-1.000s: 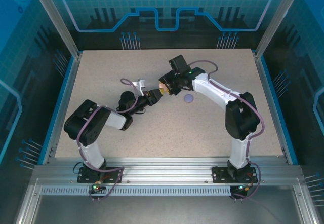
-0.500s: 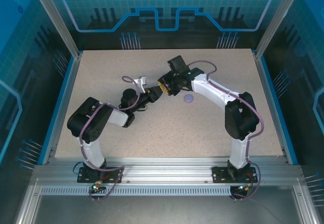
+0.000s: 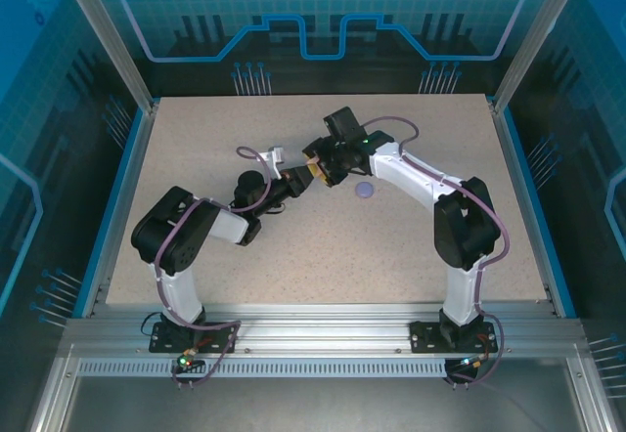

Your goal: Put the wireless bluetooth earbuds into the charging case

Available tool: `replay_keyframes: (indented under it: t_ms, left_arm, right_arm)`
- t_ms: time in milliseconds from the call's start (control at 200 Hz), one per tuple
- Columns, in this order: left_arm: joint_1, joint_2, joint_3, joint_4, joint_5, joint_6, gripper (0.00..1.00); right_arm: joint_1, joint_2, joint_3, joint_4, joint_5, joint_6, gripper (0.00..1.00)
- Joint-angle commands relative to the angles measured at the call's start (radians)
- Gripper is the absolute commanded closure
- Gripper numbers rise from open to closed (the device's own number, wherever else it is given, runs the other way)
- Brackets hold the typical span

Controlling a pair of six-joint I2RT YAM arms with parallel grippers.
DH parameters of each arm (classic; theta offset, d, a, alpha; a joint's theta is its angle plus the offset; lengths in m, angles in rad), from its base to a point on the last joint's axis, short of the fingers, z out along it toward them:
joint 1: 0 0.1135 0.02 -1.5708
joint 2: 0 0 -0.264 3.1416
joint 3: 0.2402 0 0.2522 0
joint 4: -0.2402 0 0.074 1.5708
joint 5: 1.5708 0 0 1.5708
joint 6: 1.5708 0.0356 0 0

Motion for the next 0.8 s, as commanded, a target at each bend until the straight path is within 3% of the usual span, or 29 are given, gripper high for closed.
replay_keyframes:
  t_ms: [0,160,330,580,795]
  left_arm:
    - [-0.007,-0.001,0.023,0.040,0.023,-0.016,1.00]
    - [0.000,-0.068,0.025,-0.043,0.065,-0.003,1.00]
    - [0.049,-0.153,0.063,-0.172,0.220,0.004,1.00]
    - [0.129,-0.242,0.154,-0.334,0.445,0.018,1.00]
    - [0.138,-0.291,0.225,-0.500,0.567,0.086,1.00]
  right_arm:
    - [0.005,-0.038,0.026,0.009,0.030,-0.037,0.22]
    - [-0.037,-0.151,-0.041,0.004,0.085,-0.132,0.19]
    - [-0.101,-0.292,-0.190,0.058,0.064,-0.357,0.19]
    - [-0.164,-0.481,-0.453,0.355,-0.159,-0.790,0.18]
    - [-0.163,-0.512,-0.485,0.397,-0.311,-0.996,0.19]
